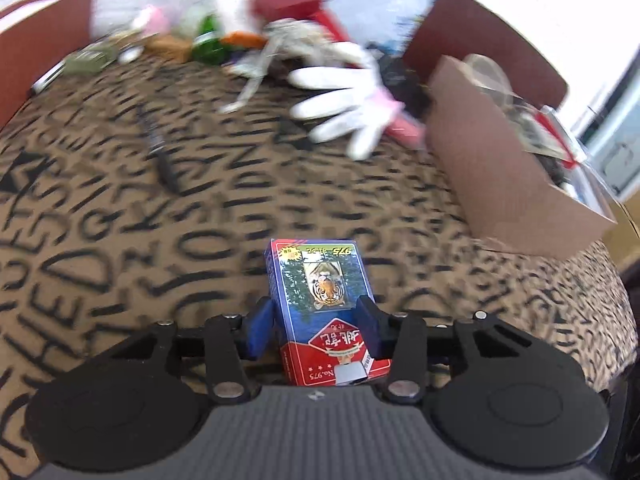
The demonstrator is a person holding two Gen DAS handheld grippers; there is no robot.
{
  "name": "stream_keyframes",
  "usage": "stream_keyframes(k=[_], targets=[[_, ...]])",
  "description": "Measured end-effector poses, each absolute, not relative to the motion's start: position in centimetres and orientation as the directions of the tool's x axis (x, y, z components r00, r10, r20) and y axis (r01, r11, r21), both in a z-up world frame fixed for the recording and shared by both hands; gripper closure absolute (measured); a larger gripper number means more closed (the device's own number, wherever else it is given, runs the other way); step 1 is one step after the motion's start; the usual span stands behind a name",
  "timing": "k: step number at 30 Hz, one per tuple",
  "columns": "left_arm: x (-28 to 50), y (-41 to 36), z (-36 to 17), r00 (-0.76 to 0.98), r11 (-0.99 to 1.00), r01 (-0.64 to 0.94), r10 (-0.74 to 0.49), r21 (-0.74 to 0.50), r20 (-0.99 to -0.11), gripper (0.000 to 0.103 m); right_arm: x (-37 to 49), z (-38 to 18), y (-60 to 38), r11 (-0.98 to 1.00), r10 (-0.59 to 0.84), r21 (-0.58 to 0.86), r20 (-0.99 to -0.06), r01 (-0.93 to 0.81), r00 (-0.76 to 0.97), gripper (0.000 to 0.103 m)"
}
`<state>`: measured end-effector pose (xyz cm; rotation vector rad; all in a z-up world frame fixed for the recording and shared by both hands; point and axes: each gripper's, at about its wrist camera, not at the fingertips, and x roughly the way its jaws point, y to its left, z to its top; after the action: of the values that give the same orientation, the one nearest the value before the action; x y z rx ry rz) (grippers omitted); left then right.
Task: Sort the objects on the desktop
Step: 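Carry the card box into the cardboard box and open both grippers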
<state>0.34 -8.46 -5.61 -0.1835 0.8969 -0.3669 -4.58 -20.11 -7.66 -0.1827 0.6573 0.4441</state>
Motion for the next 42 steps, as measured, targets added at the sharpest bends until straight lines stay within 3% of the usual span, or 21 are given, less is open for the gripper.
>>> stream_keyframes(k=[17,24,30,33,35,42], targets=[[3.9,-27.1,7.4,0.593,0.731,0.638,-0.667,-0.242,-0.452,0.056,-4.4,2.9,-36.5,0.994,0.000,-0.108,-0.276,-0.030,0.961,0.037],[7.7,-32.3,5.7,0.523,0.683,0.672,-0.711,-0.286,-0.469,0.055,-1.6,2.0,-41.5,0.993,-0.084,-0.099,-0.281,0.058,0.956,0.037],[10.8,-34.5,3.0,0.518,0.713,0.654,-0.666,-0.253,-0.537,0.057,2.0,-0.5,-43.4,0.995,-0.073,-0.083,-0.357,0.047,0.931,0.037],[11.5,-34.5,1.8,0.520,0.720,0.648,-0.657,-0.249,-0.546,0.046,2.8,-1.6,-43.9,0.999,-0.041,-0.049,-0.397,0.023,0.917,0.037],[11.3,-34.2,1.7,0.529,0.719,0.648,-0.663,-0.252,-0.530,0.036,2.6,-1.9,-43.9,0.997,-0.044,-0.069,-0.383,0.019,0.923,0.035],[10.2,-33.6,2.7,0.539,0.712,0.657,-0.674,-0.249,-0.505,0.021,-0.1,-0.8,-44.6,0.997,-0.067,-0.066,-0.302,0.049,0.951,0.032]])
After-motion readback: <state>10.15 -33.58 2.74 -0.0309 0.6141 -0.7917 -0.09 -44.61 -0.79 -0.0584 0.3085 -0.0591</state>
